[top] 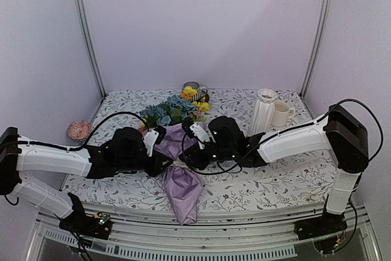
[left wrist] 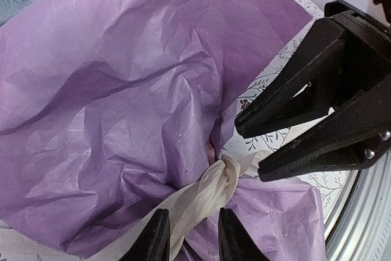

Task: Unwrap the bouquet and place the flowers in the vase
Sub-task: Untie the half-tied ribbon from the folded wrapping paper.

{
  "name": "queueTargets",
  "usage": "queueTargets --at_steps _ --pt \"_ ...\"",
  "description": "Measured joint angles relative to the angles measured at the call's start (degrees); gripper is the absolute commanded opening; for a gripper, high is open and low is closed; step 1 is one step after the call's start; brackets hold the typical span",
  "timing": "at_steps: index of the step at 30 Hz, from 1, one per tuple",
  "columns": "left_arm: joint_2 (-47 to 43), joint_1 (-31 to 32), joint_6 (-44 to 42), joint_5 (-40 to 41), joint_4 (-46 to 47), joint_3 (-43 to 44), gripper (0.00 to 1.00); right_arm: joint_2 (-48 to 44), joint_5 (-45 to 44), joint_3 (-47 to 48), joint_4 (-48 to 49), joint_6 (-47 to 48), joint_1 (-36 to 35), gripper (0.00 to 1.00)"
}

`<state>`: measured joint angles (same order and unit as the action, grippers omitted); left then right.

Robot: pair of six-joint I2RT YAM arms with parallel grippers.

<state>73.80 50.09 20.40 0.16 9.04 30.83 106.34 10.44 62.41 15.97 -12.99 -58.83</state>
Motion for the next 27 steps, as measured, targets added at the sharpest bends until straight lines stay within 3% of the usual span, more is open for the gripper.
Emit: queueTargets --at_steps 7,11,14,18,27 --pt "5.0 0.0 -1.0 -1.2 -0.8 1.4 0.29 4.1 2.0 1.1 -1.6 0.8 0.0 0.28" --pt "6.7 0.0 -1.1 -1.0 -1.2 1.8 0.12 5.6 2.3 1.1 -2.0 0.9 0.0 0.27" --pt "6.9 0.0 -1.3 -0.8 -1.2 2.0 0.0 6.4 2.5 1.2 -2.0 1.0 0.0 0.21" --pt "6.7 0.0 -1.3 -0.3 -1.3 2.1 0.0 6.5 2.2 1.3 -1.8 1.0 0.0 0.08" --pt "3.3 0.0 0.2 2.1 -1.8 1.9 0.0 2.3 -3.0 -5.2 -0.1 -1.1 0.0 0.04"
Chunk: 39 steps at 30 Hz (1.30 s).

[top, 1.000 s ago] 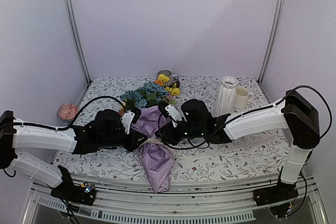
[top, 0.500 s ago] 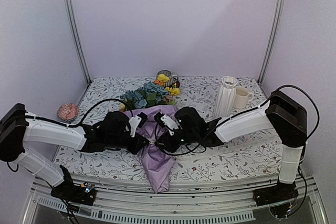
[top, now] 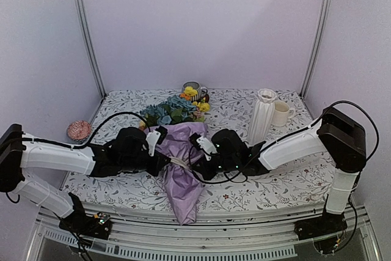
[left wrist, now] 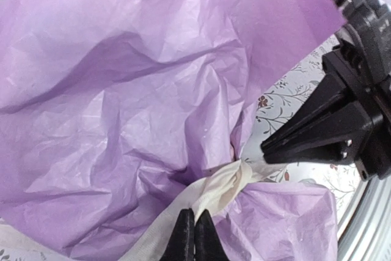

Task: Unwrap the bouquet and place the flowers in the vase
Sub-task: Untie the half-tied ribbon from the folded wrapping paper.

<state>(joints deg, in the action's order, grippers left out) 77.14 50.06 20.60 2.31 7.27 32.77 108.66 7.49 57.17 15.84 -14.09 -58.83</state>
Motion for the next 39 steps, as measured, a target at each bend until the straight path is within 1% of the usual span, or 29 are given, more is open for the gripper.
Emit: queueTargets --at_steps 7,11,14,18,21,25,30,36,37,39 --pt "-0.7 -0.1 1.6 1.3 0.0 -2.4 0.0 -2.5 -4.0 -7.0 1.1 -3.1 0.0 0.03" --pt "-0.9 -0.1 2.0 1.1 0.2 -3.3 0.01 -3.6 -4.2 -9.2 1.4 -4.0 0.0 0.14" --pt "-1.2 -0.1 2.1 0.1 0.6 -3.5 0.02 -4.4 -3.1 -9.2 2.3 -3.6 0.0 0.16" --pt "-1.4 -0.1 2.1 -1.5 1.5 -3.5 0.03 -4.5 -1.9 -7.4 3.0 -1.6 -0.8 0.17" --pt "-1.4 -0.1 2.1 -2.3 1.9 -3.5 0.04 -4.3 -0.9 -4.4 2.9 0.1 -1.6 0.17" --pt "-1.4 -0.2 2.0 -3.3 2.3 -3.5 0.1 -3.1 0.5 0.0 3.6 1.8 -1.9 0.18" --pt "-1.4 -0.2 2.0 -4.0 2.9 -3.5 0.11 -0.5 2.1 3.2 3.6 3.7 -1.9 0.18" --pt "-1.4 -0.2 2.0 -4.4 3.2 -3.5 0.1 1.6 3.5 4.7 3.2 4.9 -1.9 0.18" --pt "-1.4 -0.2 2.0 -4.4 3.2 -3.5 0.1 1.8 3.7 4.8 3.1 5.1 -1.9 0.22" --pt "-1.4 -0.2 1.9 -4.4 3.2 -3.5 0.1 2.3 3.8 5.2 2.6 5.1 -1.9 0.23"
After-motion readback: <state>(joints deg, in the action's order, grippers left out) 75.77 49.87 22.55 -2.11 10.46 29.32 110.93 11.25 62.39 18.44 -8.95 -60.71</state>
